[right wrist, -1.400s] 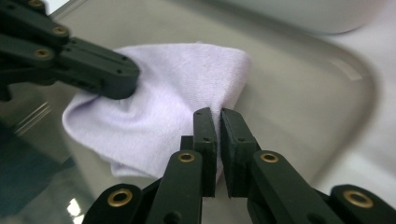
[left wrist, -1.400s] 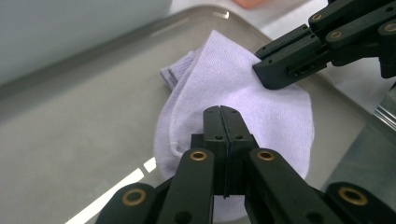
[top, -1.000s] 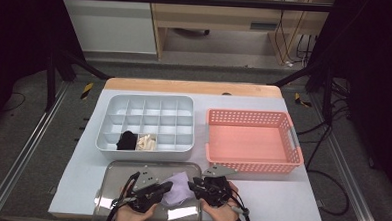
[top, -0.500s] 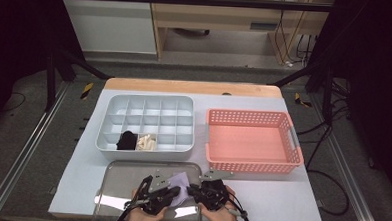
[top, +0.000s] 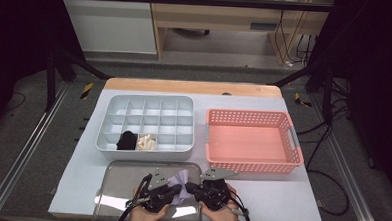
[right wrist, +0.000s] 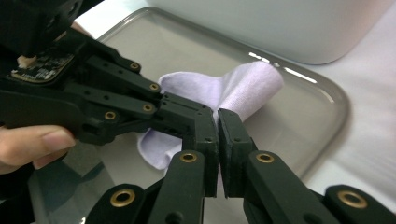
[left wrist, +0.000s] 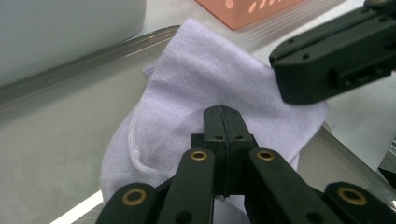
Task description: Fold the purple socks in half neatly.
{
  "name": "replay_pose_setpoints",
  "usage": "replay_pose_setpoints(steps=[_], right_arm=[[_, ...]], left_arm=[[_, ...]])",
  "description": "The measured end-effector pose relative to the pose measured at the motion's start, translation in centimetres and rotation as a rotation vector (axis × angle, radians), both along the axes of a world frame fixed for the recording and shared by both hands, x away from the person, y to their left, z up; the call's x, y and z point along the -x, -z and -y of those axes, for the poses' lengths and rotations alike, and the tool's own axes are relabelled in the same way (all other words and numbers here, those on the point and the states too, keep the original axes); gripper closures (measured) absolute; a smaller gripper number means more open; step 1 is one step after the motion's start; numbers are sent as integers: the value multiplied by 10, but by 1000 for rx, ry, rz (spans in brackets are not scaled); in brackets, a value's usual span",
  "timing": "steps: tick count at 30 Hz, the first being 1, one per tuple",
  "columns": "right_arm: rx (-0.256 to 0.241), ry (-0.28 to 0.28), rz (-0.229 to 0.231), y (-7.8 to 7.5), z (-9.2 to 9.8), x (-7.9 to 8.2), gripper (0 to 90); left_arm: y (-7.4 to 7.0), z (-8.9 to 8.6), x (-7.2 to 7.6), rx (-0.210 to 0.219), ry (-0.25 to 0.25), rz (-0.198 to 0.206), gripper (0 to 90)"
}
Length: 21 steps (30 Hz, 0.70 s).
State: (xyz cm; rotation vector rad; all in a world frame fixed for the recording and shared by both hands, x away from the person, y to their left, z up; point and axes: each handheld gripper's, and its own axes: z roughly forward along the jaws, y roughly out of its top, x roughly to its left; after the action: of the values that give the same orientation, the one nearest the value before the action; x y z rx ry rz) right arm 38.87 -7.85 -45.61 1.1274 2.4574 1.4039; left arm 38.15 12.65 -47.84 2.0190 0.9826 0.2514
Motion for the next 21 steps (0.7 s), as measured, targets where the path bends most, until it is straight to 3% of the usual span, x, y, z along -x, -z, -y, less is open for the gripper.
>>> replay_pose_setpoints(steps=[3,5,9,16,21], right_arm=[[-4,3,-4,-1,1,1,875],[-2,5,1,-2,2,1,875],[14,9,6,-2,2,1,876],[-8,-30,16,-8,-5,3,876],[1,-46,24,-9,-8,5,876]], left_arm=[[-5,-5,3,23,-1,-12,893],[-9,-10,8,14,-3,13,892],[-7,-18,9,16,-23,6,894],[-1,-4,3,20,0,-17,895],[-5,-11,4,44,-1,-25,895]])
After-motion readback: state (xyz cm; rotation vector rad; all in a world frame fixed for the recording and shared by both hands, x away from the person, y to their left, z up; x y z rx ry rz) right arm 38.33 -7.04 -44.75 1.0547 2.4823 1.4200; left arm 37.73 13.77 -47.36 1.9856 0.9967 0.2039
